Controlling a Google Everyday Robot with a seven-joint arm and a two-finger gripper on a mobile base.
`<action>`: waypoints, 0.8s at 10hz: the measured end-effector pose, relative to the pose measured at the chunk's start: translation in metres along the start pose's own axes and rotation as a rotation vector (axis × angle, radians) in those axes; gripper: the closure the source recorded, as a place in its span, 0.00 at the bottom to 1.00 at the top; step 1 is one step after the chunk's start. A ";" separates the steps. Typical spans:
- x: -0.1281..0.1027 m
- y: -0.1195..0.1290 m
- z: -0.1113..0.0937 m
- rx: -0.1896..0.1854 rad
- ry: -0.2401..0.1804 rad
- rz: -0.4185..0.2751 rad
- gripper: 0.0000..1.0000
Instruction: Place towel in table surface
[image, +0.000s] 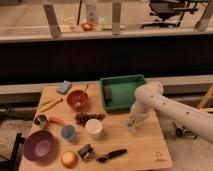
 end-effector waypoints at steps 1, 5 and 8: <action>0.001 0.002 0.000 0.000 0.000 0.004 0.66; 0.005 0.009 0.002 -0.004 0.005 0.014 0.26; 0.007 0.016 0.007 -0.017 0.011 0.019 0.20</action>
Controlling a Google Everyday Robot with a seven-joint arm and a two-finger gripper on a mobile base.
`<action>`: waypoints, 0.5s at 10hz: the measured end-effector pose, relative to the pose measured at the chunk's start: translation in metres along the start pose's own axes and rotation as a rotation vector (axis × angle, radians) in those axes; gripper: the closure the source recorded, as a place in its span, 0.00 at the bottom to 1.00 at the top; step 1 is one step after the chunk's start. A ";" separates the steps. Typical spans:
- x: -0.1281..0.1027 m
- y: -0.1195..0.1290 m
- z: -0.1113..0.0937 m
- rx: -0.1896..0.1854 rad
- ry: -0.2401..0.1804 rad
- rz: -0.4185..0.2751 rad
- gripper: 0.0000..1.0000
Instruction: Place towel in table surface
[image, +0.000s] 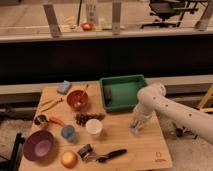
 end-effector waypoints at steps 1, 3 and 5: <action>0.001 0.003 0.002 -0.003 0.001 0.001 0.20; 0.001 0.012 0.007 -0.007 0.002 0.003 0.20; 0.003 0.020 0.008 -0.004 0.003 0.000 0.20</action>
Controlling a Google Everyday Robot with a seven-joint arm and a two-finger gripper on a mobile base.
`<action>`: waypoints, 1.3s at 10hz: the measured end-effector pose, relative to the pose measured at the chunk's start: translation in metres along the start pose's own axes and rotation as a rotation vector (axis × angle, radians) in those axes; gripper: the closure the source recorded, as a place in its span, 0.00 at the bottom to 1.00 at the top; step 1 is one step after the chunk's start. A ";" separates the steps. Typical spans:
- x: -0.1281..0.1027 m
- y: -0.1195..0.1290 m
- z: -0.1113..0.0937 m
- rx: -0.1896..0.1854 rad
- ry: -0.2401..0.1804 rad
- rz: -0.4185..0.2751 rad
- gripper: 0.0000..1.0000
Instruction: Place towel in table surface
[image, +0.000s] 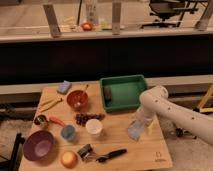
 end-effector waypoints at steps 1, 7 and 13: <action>0.000 0.004 0.000 0.001 -0.001 -0.001 0.20; 0.007 0.016 -0.003 0.020 -0.002 -0.036 0.20; 0.010 0.013 -0.004 0.017 0.005 -0.073 0.20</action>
